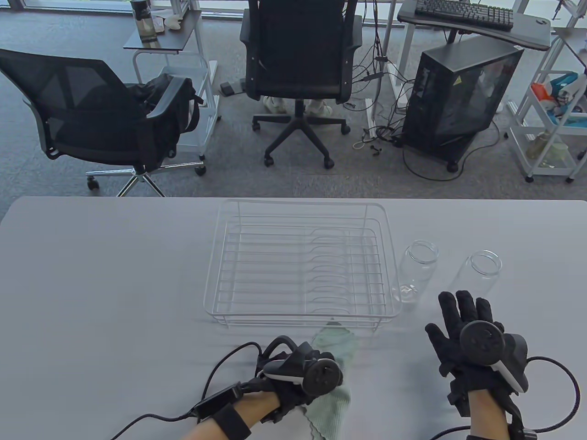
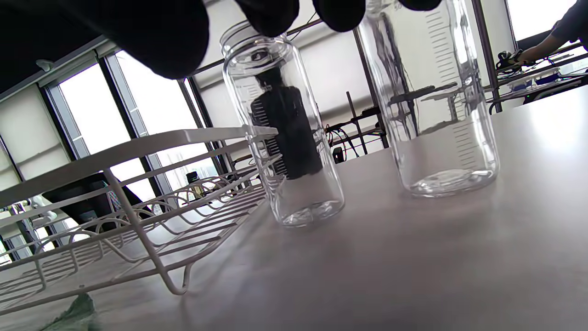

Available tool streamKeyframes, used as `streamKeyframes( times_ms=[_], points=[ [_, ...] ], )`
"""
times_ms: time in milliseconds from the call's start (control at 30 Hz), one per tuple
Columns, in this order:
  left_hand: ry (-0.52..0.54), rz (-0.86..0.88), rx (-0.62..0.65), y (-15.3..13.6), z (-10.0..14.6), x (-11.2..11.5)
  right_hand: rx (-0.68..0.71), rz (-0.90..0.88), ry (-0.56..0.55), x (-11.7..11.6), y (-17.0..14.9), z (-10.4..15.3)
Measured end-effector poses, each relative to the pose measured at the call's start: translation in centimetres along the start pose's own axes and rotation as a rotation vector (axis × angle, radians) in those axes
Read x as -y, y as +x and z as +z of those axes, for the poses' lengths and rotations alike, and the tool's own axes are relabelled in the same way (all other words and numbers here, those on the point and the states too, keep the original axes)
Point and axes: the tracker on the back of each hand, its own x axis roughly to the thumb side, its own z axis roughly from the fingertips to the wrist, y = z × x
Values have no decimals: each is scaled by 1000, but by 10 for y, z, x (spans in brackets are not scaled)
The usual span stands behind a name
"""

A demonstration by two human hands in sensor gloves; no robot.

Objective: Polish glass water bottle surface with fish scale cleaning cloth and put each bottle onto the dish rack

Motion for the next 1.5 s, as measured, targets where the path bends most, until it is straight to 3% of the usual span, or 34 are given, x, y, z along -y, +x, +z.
streamKeyframes(
  times_ms=[100,300,500,633,867,1033,1200,1500],
  points=[
    [71,24,-13,-3,28,-19,9,58,8,-1,1,0],
    [293,74,-116,-31,108,-60,-29,54,18,-5,-2,3],
    [512,236,-243,-82,162,-72,-54,31,-171,10,-14,3],
    [573,281,-311,-105,182,-73,-122,-48,-242,18,-28,-2],
    [644,361,-412,-133,205,-72,-255,-155,-259,21,-57,-23],
    [747,458,-470,-153,225,-70,-386,-264,-159,14,-81,-42],
    [870,537,-511,-166,238,-66,-417,-354,-39,-9,-98,-52],
    [821,501,-526,-171,234,-59,-375,-530,-29,-23,-114,-69]
  ],
)
